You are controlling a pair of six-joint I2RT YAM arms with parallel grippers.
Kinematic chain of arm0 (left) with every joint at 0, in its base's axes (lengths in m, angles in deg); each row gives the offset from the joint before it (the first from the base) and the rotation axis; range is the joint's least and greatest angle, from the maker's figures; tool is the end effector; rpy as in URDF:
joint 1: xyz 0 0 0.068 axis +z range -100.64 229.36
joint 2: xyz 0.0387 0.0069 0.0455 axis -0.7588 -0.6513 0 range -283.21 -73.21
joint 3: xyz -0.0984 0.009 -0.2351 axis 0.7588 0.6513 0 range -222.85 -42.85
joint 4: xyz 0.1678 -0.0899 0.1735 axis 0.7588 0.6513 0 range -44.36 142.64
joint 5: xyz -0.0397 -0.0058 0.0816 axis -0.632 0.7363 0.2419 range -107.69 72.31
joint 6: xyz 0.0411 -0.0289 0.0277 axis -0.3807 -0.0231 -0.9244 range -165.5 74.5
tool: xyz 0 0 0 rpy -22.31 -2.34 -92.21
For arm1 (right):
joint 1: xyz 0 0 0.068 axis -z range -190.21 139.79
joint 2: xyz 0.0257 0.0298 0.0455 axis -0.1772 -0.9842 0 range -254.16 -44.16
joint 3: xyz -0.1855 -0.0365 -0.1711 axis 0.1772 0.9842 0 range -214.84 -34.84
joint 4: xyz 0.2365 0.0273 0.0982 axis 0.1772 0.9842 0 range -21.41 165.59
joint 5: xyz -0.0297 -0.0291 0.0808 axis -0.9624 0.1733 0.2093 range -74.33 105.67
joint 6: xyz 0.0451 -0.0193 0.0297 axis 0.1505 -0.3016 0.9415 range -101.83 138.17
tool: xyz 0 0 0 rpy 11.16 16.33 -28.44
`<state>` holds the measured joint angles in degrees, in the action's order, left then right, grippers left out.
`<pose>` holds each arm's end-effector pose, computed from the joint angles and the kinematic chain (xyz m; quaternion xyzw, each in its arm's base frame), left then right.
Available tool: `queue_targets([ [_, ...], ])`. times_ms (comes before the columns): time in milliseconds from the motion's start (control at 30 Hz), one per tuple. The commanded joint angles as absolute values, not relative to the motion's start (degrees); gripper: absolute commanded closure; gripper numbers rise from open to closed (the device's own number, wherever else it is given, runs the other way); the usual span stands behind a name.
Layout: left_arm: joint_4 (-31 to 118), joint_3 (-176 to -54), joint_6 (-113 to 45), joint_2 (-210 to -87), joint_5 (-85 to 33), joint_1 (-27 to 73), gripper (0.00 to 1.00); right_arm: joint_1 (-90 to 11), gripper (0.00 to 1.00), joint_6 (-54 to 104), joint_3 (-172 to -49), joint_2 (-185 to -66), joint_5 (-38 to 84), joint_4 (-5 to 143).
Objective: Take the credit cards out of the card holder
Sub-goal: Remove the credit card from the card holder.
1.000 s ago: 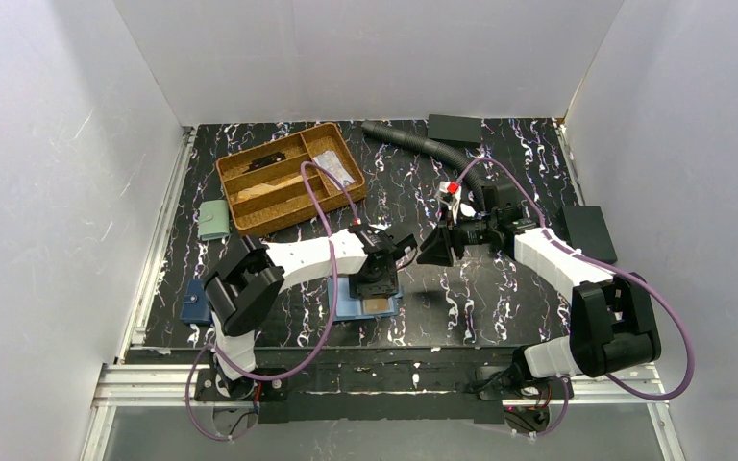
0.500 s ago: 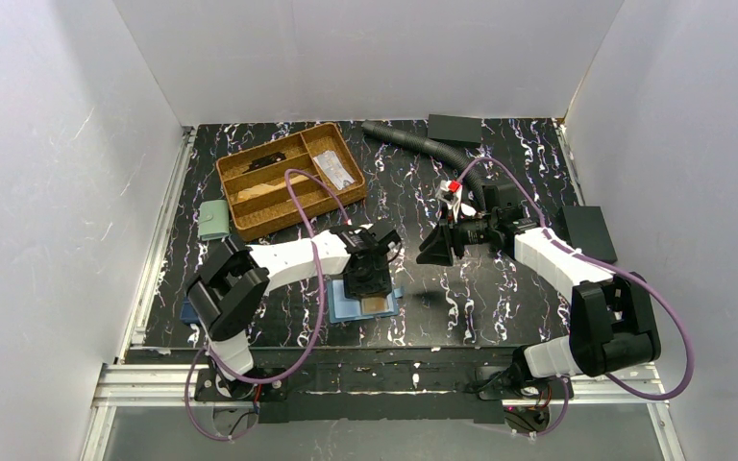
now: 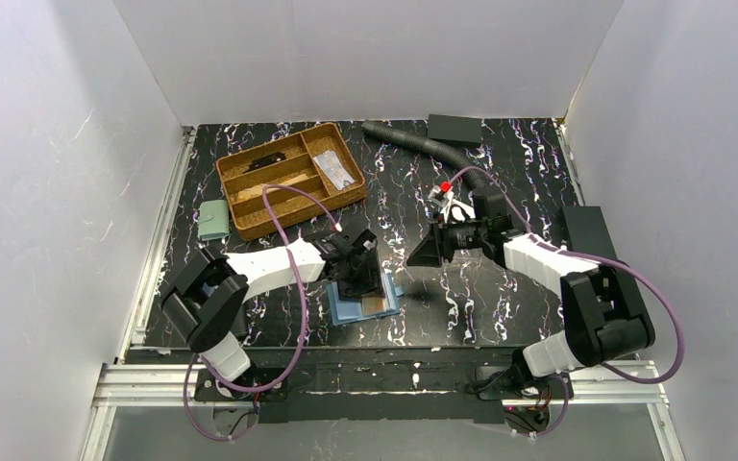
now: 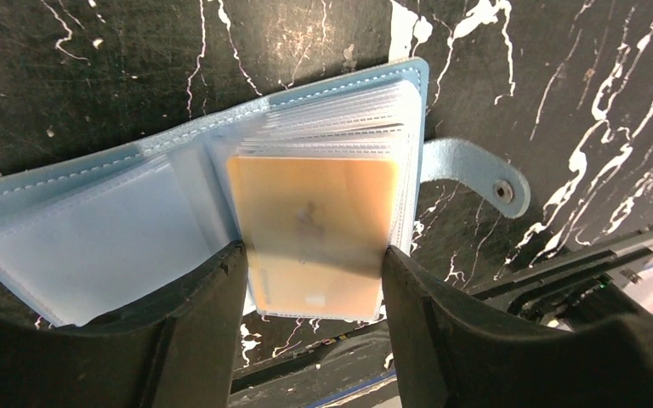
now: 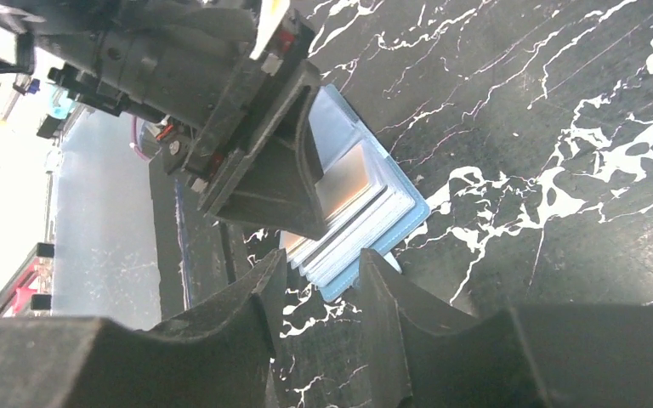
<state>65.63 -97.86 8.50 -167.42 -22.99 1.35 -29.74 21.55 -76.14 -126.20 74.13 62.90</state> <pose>0.2120 -0.2412 0.1544 -0.0381 0.9624 -0.2342 0.1324 0.2575 0.1280 0.1902 -0.3318 0.7349 0.5045 0.3086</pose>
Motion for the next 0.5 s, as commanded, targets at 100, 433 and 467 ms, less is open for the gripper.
queue_targets([
  [100,59.38,-93.09,6.86,-163.89,-29.06,2.79,0.67,-34.09,0.58,31.93,-75.42,-131.07,68.56,54.29],
  [433,54.83,-90.23,6.02,-163.29,-32.33,3.91,0.67,-38.82,0.58,35.87,-76.75,-136.64,68.12,53.47],
  [467,54.52,-90.01,6.01,-163.30,-32.49,4.01,0.67,-38.92,0.58,36.49,-76.76,-136.90,68.29,53.15],
])
